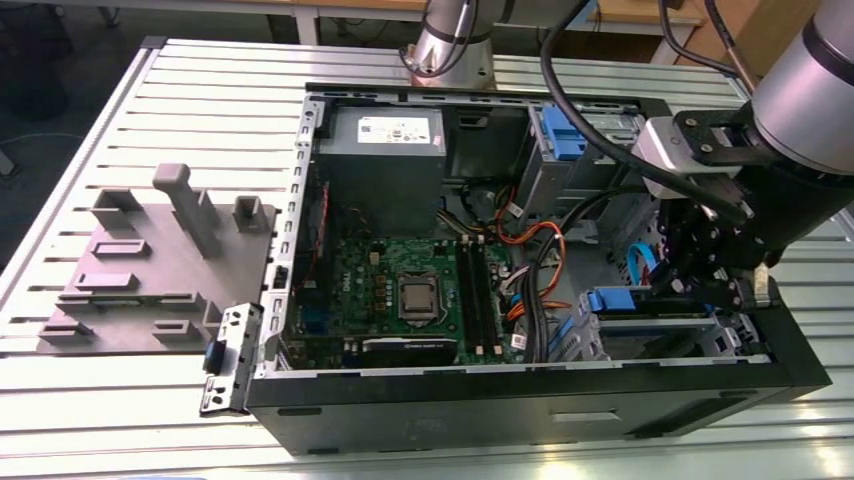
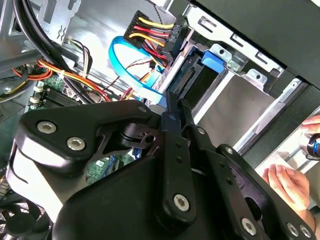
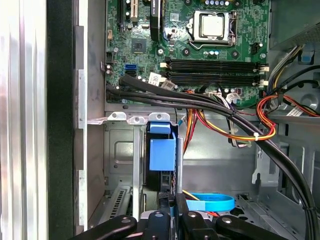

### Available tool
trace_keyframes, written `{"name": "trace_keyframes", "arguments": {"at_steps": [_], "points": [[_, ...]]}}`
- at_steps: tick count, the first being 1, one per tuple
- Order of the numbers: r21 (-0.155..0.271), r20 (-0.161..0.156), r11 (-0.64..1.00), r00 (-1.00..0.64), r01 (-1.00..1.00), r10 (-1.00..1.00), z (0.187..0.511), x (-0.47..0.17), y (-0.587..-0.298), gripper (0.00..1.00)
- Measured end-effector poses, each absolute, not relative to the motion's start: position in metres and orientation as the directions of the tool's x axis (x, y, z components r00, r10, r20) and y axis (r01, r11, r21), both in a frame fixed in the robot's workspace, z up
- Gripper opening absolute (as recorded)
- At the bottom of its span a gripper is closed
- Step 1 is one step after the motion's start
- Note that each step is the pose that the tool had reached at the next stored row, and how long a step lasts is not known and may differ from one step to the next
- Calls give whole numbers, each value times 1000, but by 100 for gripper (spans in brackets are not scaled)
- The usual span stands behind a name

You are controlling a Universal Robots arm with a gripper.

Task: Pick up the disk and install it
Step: 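Insert the first disk wire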

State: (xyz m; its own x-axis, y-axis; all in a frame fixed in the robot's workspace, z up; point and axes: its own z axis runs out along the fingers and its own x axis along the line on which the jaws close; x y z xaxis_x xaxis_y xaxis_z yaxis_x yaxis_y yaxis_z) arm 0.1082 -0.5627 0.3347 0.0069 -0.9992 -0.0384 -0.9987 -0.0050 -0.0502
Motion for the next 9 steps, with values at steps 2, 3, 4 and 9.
{"name": "trace_keyframes", "arguments": {"at_steps": [2, 3, 4, 9], "points": [[-50, -38, -5, 7, -999, -999, 334, 108, -563, 16], [-50, -38, -5, 7, -999, -999, 334, 108, -563, 16], [-50, -38, -5, 7, -999, -999, 334, 108, -563, 16], [-50, -38, -5, 7, -999, -999, 332, 108, -563, 16]]}}
